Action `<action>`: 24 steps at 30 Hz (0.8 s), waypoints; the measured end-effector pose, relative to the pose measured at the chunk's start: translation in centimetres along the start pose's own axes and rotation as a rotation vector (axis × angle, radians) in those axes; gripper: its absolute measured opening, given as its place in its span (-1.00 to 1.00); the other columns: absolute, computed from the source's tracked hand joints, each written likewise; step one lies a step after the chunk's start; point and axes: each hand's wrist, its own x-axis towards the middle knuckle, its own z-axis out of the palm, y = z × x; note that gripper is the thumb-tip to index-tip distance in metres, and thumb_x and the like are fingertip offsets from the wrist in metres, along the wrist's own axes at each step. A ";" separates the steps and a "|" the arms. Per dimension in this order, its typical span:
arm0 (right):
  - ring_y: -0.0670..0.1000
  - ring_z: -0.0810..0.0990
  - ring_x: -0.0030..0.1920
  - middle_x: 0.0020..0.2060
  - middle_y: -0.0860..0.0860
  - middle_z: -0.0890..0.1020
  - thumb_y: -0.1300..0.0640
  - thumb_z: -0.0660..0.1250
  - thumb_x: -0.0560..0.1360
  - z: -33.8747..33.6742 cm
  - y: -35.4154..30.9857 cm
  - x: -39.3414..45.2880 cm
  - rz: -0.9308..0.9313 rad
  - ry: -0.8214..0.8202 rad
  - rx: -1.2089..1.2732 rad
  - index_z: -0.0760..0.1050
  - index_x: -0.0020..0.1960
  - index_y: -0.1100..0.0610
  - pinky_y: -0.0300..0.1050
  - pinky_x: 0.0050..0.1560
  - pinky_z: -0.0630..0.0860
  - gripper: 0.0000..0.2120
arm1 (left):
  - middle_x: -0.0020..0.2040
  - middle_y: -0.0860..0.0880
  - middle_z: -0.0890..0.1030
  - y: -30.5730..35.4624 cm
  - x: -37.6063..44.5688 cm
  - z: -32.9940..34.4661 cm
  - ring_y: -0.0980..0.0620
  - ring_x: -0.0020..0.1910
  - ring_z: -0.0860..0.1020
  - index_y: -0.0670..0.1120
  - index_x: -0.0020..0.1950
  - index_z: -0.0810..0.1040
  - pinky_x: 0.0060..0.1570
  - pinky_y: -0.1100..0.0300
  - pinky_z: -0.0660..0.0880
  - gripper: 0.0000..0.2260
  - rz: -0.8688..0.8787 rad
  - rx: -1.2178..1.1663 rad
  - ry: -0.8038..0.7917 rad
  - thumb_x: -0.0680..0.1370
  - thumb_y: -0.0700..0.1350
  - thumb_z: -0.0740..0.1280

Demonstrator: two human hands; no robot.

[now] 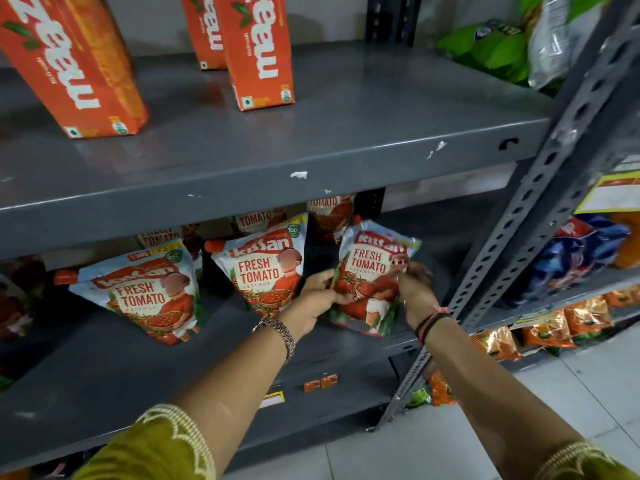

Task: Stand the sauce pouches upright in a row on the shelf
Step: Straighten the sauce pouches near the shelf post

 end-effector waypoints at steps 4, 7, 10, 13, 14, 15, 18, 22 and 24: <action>-0.08 0.70 -0.16 0.00 0.09 0.65 0.38 0.31 0.43 0.2 -3.6 -1.1 -0.328 -0.031 0.010 0.49 0.09 0.22 -0.09 -0.15 0.67 -0.75 | 0.19 -0.04 0.57 2.3 -0.2 0.8 0.02 0.18 0.52 -0.10 0.37 0.42 0.22 0.05 0.49 -0.53 0.162 -0.189 0.150 0.48 -0.38 0.31; -0.05 0.62 0.03 0.06 0.04 0.63 0.37 0.33 0.43 0.4 -4.9 -1.5 -0.447 -0.064 0.035 0.45 0.11 0.16 -0.18 -0.01 0.61 -0.71 | 0.13 0.01 0.55 3.7 0.3 1.2 0.08 0.12 0.50 -0.12 0.35 0.43 0.14 0.13 0.52 -0.58 0.244 -0.249 0.238 0.51 -0.37 0.27; -0.11 0.59 -0.05 -0.07 -0.07 0.60 0.42 0.29 0.45 0.2 -4.0 -1.4 -0.425 -0.103 0.015 0.39 0.06 0.10 -0.28 -0.10 0.55 -0.71 | 0.04 -0.01 0.58 2.7 0.9 1.3 0.09 0.05 0.51 -0.13 0.24 0.50 -0.10 0.36 0.49 -0.66 0.263 -0.117 0.298 0.51 -0.39 0.23; 0.02 0.56 0.06 -0.01 0.04 0.60 0.42 0.27 0.47 -0.6 -1.8 -1.4 -0.367 -0.127 -0.030 0.38 0.06 0.16 -0.09 0.05 0.56 -0.74 | 0.09 -0.08 0.61 0.3 1.1 1.5 0.04 0.08 0.53 -0.14 0.19 0.52 -0.11 0.35 0.47 -0.73 0.221 0.014 0.333 0.52 -0.34 0.24; 0.03 0.54 0.10 0.06 0.09 0.58 0.42 0.27 0.47 -0.8 -1.2 -1.5 -0.361 -0.141 -0.039 0.38 0.09 0.18 -0.04 0.12 0.54 -0.74 | 0.13 -0.08 0.61 -0.3 1.0 1.4 0.01 0.12 0.54 -0.12 0.21 0.51 -0.04 0.27 0.51 -0.74 0.210 0.046 0.337 0.54 -0.28 0.24; 0.02 0.52 0.14 0.12 0.10 0.56 0.39 0.28 0.48 -0.9 -0.7 -1.7 -0.348 -0.152 -0.055 0.38 0.14 0.20 -0.02 0.18 0.51 -0.73 | 0.16 -0.09 0.61 -0.7 1.0 1.3 -0.05 0.16 0.55 -0.09 0.23 0.49 0.05 0.16 0.53 -0.74 0.180 0.081 0.331 0.55 -0.21 0.23; 0.02 0.49 0.24 0.23 0.02 0.51 0.17 0.32 0.50 -1.2 1.2 -1.9 -0.217 -0.207 -0.076 0.32 0.33 0.13 0.08 0.29 0.46 -0.57 | 0.27 -0.14 0.53 -1.4 0.1 1.8 -0.14 0.22 0.52 -0.05 0.27 0.40 0.11 0.06 0.52 -0.75 0.022 0.074 0.208 0.60 -0.12 0.17; 0.08 0.53 0.27 0.31 0.00 0.53 -0.15 0.29 0.38 -0.4 2.6 -1.0 -0.086 -0.213 -0.059 0.37 0.28 -0.16 0.22 0.31 0.45 -0.52 | 0.25 -0.10 0.50 -0.8 -0.6 2.9 -0.08 0.25 0.49 -0.12 0.35 0.34 0.13 0.13 0.48 -0.61 -0.003 -0.083 0.083 0.55 -0.37 0.15; 0.08 0.52 0.28 0.31 0.00 0.53 -0.06 0.25 0.46 0.2 2.4 -0.4 -0.076 -0.206 -0.027 0.37 0.32 -0.14 0.22 0.31 0.45 -0.58 | 0.19 -0.06 0.50 -0.3 -0.6 3.1 -0.03 0.20 0.49 -0.16 0.40 0.31 0.19 0.12 0.47 -0.52 0.014 -0.118 0.062 0.50 -0.45 0.13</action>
